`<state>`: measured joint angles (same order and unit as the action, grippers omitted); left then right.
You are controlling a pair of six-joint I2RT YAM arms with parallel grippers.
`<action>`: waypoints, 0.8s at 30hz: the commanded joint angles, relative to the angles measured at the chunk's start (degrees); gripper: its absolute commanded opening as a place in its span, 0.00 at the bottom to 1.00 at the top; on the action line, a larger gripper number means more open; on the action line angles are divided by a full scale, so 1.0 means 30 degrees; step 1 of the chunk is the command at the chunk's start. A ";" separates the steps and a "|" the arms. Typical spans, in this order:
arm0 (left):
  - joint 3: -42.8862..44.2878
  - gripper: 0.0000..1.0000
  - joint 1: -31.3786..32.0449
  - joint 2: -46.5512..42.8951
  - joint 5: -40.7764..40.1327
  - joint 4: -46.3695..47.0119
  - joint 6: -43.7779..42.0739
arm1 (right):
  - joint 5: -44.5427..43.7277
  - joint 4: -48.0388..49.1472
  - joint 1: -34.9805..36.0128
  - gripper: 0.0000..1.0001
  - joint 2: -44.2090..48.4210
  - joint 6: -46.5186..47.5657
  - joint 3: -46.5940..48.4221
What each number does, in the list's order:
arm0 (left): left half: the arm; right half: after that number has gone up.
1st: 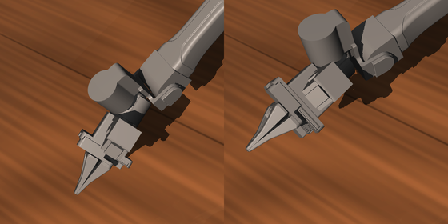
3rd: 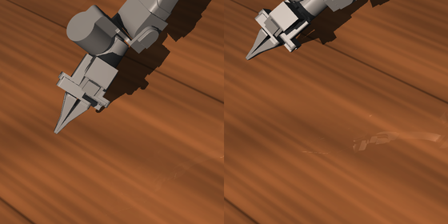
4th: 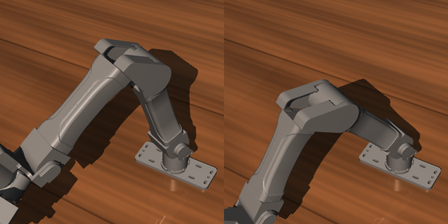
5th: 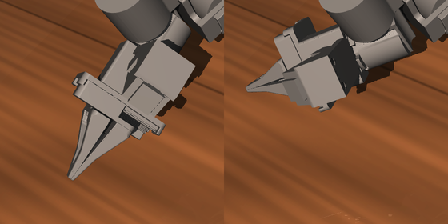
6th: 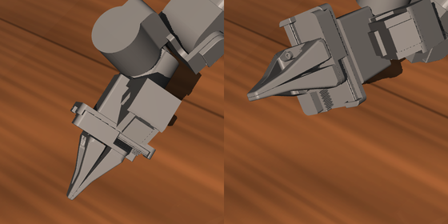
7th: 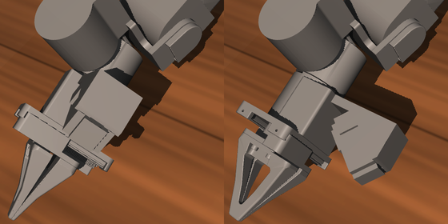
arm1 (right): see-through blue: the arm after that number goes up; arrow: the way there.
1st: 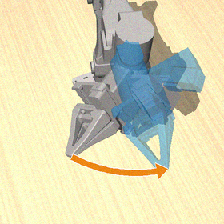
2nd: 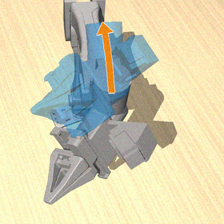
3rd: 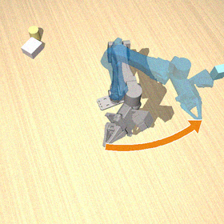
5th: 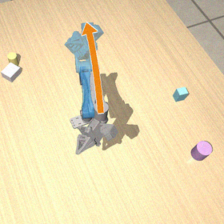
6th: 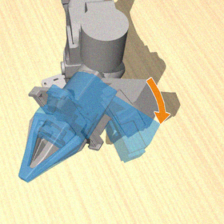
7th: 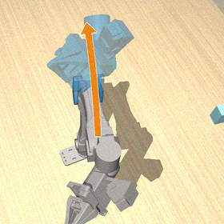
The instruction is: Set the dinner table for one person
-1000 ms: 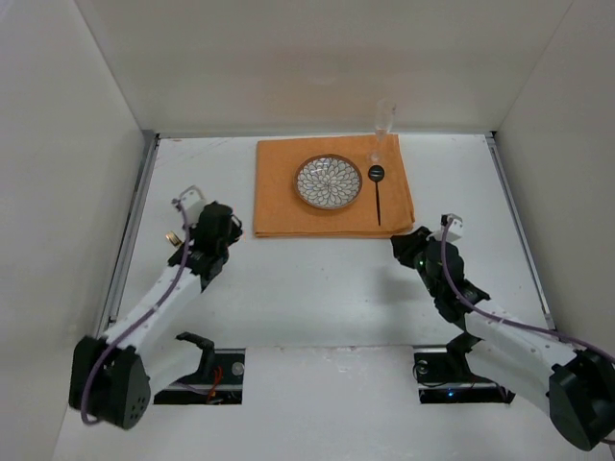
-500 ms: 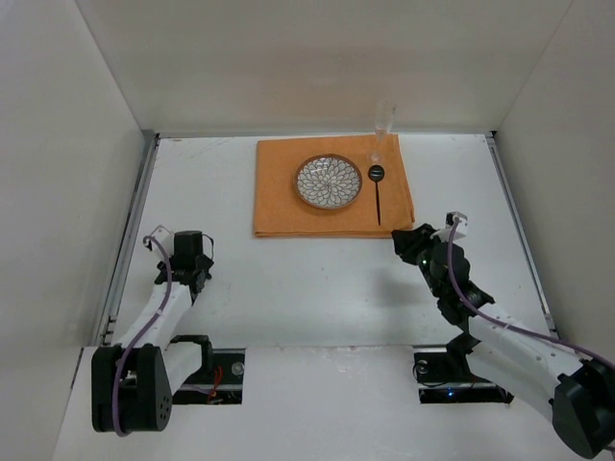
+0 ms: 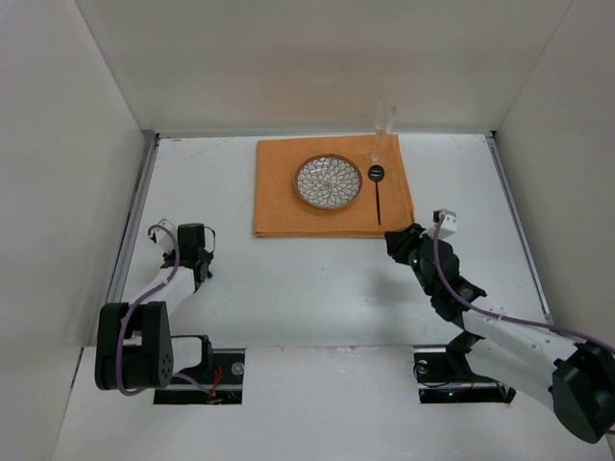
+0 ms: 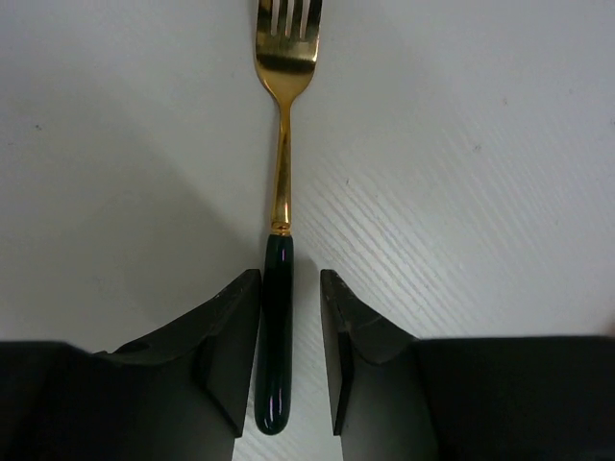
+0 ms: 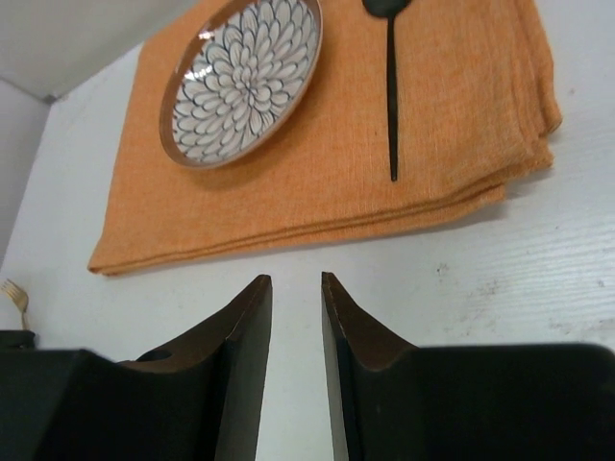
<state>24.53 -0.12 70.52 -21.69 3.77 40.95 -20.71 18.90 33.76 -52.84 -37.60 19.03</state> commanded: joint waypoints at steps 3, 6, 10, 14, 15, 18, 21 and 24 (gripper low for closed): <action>-0.0063 0.20 -0.0064 0.1130 0.0668 -0.1021 0.0032 | -0.1563 0.0996 0.0187 0.34 0.1440 0.0524 0.0192; -0.0267 0.12 -0.0004 0.1045 0.0727 -0.1110 0.0032 | -0.1475 0.0763 0.0187 0.35 0.1703 0.0465 0.0162; -0.0384 0.04 0.0141 0.0343 0.0670 -0.1783 -0.0173 | -0.1623 0.0704 0.0100 0.36 0.1968 0.0406 0.0045; -0.0678 0.00 0.0200 -0.0945 0.0522 -0.1930 -0.0260 | -0.1885 0.0703 0.0187 0.37 0.2437 0.0378 -0.0072; -0.0591 0.00 0.0404 -0.1529 0.0522 -0.2018 -0.0348 | -0.1741 0.0675 0.0071 0.37 0.2350 0.0319 -0.0073; -0.0008 0.00 0.1602 -0.2938 -0.0120 -0.2135 -0.0611 | -0.1475 0.0469 0.0069 0.37 0.2203 0.0289 0.0132; 0.1835 0.00 0.3300 -0.2971 -0.0211 -0.2954 -0.1167 | -0.1390 0.0616 -0.0017 0.37 0.1853 0.0201 0.0103; 0.3302 0.00 0.4970 -0.2620 -0.0152 -0.2577 -0.1841 | -0.1328 0.0556 -0.0047 0.37 0.1967 0.0201 0.0133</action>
<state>28.88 11.38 62.87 -22.06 -4.05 38.46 -24.49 18.59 33.82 -47.24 -37.10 18.90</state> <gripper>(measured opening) 0.127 0.371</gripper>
